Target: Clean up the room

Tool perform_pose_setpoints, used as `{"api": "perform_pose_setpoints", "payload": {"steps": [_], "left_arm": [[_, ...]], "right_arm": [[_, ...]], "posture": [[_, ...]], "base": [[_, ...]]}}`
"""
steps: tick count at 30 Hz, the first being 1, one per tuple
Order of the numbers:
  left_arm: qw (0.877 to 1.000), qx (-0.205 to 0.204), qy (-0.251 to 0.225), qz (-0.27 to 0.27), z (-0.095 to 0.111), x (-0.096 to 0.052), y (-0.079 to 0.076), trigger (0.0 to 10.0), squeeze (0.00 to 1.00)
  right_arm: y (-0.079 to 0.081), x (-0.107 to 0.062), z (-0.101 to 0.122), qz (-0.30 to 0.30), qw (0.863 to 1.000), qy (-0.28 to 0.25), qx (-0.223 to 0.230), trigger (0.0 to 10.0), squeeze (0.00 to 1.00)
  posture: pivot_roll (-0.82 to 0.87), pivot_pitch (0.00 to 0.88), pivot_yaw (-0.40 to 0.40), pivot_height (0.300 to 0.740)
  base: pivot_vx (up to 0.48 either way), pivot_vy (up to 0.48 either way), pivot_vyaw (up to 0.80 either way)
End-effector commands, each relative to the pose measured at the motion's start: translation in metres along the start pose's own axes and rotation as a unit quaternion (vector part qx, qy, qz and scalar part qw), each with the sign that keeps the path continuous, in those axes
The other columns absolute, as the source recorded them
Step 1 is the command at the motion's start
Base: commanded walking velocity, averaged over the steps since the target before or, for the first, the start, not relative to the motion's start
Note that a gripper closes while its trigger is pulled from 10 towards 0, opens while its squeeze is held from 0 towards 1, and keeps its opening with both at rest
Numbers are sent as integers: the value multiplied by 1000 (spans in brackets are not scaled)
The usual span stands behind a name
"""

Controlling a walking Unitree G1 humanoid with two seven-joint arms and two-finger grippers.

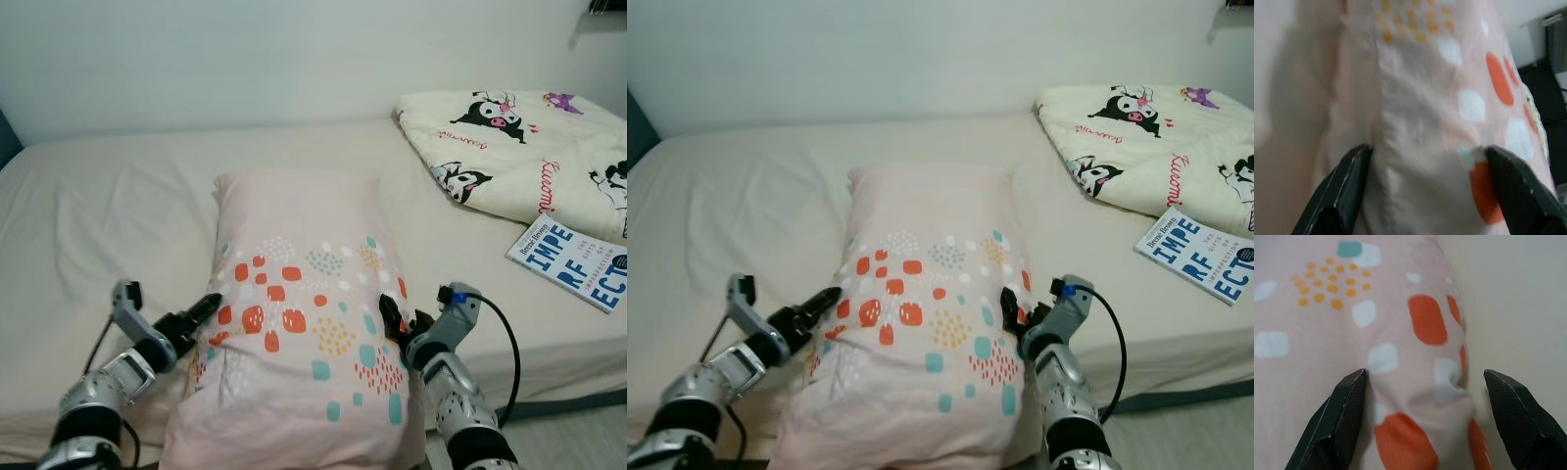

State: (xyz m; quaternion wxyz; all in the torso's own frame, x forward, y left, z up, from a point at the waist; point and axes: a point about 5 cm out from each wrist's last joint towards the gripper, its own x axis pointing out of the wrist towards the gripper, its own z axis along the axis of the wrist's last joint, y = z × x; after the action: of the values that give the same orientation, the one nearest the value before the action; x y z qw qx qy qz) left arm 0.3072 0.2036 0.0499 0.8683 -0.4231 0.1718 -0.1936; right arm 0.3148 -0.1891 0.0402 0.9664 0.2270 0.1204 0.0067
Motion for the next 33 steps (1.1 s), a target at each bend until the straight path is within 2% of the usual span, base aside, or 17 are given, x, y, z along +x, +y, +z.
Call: {"api": "perform_pose_setpoints", "payload": {"steps": [1, 5, 7, 12, 14, 20, 23, 30, 33], "left_arm": [[1000, -7, 22, -4, -12, -2, 2, 10000, 1000], [999, -10, 49, -21, -24, -1, 1, 10000, 1000], [997, -1, 76, -30, -36, -1, 1, 10000, 1000], [997, -30, 66, -41, -41, 2, -2, 10000, 1000], [994, -62, 55, -66, -44, 8, -10, 10000, 1000], [990, -76, 62, -99, -50, 14, -21, 10000, 1000], [981, -111, 72, -142, -57, 20, -36, 10000, 1000], [974, -142, 66, -162, -58, 25, -44, 10000, 1000], [973, -137, 66, -174, -55, 27, -50, 10000, 1000]], "right_arm": [[-3, -3, -10, 0, 1000, 20, -4, 10000, 1000], [-5, -4, -12, 2, 1000, 21, -3, 10000, 1000], [-7, -5, -12, 6, 1000, 17, -1, 10000, 1000], [-6, -5, -11, 12, 1000, 14, 1, 10000, 1000], [-7, -4, -12, 13, 1000, 20, -4, 10000, 1000], [-7, -3, -13, 10, 1000, 25, -10, 10000, 1000], [-5, -1, -14, 9, 999, 28, -12, 10000, 1000], [-2, 0, -15, 12, 999, 29, -12, 10000, 1000], [0, 1, -15, 14, 999, 30, -11, 10000, 1000]], "posture": [[19, 94, -39, 583], [15, 93, -37, 583], [10, 92, -33, 583], [10, 92, -33, 583], [5, 95, -30, 583], [5, 97, -30, 583], [3, 108, -27, 583], [2, 111, -26, 583], [3, 112, -25, 583]], "base": [[0, 0, 0], [0, 0, 0], [0, 0, 0], [0, 0, 0], [0, 0, 0], [0, 0, 0], [0, 0, 0], [0, 0, 0], [0, 0, 0]]}}
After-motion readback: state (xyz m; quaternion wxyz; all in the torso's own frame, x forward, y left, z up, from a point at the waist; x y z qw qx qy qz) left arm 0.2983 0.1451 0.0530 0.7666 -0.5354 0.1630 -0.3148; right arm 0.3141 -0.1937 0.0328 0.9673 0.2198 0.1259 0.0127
